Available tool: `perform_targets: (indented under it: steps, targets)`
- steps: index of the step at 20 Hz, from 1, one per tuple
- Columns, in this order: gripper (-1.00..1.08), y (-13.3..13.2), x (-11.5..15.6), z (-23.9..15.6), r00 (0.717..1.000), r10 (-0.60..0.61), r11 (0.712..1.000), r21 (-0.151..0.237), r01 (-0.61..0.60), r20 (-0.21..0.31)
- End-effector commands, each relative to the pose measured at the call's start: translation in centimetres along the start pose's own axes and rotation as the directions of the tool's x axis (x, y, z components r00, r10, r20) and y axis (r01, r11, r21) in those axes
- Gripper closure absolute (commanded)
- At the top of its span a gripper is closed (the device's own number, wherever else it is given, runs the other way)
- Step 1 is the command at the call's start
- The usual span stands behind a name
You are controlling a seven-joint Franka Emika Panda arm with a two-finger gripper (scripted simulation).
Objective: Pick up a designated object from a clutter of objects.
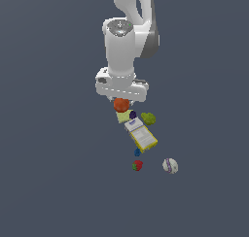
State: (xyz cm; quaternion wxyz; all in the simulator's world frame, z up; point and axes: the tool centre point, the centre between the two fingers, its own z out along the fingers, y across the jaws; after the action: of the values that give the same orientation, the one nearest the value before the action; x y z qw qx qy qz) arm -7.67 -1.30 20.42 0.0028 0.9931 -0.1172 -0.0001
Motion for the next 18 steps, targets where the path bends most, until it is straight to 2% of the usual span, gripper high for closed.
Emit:
perform_targets:
  steps: [1, 11, 18]
  targets:
    - [1.08, -2.1, -0.2, -2.4, 1.000, 0.001, 1.000, -0.001, -0.001, -0.001]
    - [1.08, -10.4, -0.5, -11.1, 1.000, -0.001, 1.000, 0.003, 0.001, 0.000]
    - [1.08, -14.3, -0.4, -15.2, 1.000, -0.001, 1.000, 0.005, 0.001, 0.000]
